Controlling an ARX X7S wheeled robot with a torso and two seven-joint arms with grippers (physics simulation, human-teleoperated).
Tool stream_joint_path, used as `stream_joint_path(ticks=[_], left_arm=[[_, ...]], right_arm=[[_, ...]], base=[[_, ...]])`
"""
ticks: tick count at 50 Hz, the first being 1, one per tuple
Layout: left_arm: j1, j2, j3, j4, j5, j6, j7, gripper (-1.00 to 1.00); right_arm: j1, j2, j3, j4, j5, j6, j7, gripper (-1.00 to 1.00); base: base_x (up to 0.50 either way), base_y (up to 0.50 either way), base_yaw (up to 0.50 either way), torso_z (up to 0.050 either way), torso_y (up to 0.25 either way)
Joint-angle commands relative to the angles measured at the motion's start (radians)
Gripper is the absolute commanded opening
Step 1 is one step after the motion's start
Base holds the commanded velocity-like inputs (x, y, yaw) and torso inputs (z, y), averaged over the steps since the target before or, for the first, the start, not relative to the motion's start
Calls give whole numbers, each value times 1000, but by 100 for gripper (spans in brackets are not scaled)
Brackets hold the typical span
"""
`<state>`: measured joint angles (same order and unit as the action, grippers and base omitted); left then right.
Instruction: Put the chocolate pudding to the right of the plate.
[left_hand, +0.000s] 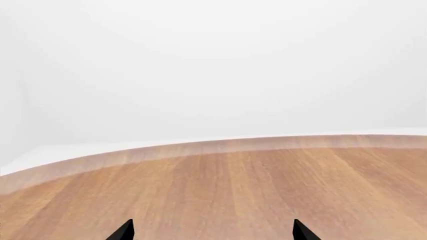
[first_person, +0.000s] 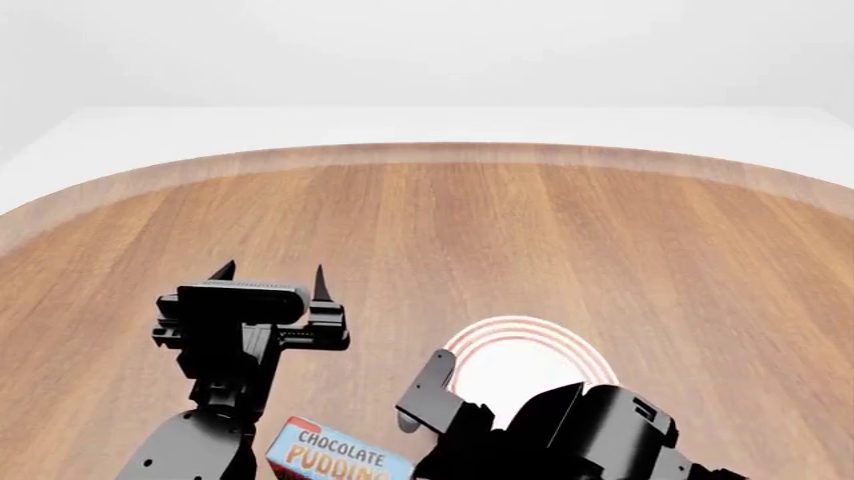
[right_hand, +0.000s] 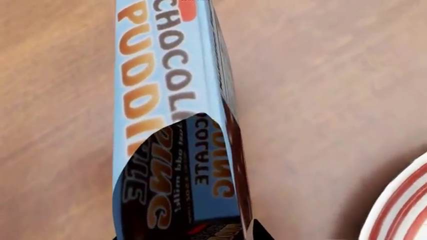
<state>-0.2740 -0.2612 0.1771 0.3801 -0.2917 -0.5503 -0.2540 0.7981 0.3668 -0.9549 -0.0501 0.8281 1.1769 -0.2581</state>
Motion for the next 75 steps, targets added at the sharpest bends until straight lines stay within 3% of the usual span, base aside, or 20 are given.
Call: stream_joint_path(ticks=[1,15,23,25,27,33,53,75], left_arm=[[-2,-5,-1,-2,-4,2,-5,100],[-3,-9,2,-2,-9,5,-10,100],[-2,-12,2,-6,-12,9,-12,100],[1,-14,0,-2,-14,10,-14,100],[2,-15,1,-3,-14,11,-14,100],[-1,-14,4,-13,-15,18,-15,100],[0,-23,3,-4,-26,17,-23,100],[2,-29,10,0,-31,18,-31,100]], right_arm=[[-7,50,100,-129,75,54,78,-100],[-19,130,260,-222,202,157,213,-100],[-16,147,424,-235,324,254,380,-100],[-12,172,576,-229,431,303,505,-100],[-7,192,641,-239,491,323,562,-100],[24,246,749,-164,591,341,705,-100],[20,403,841,63,478,191,658,-100],[-140,535,940,320,382,33,591,-100]], base=[[0,0,0,0,0],[0,0,0,0,0],[0,0,0,0,0],[0,0,0,0,0],[0,0,0,0,0],[0,0,0,0,0],[0,0,0,0,0],[0,0,0,0,0]])
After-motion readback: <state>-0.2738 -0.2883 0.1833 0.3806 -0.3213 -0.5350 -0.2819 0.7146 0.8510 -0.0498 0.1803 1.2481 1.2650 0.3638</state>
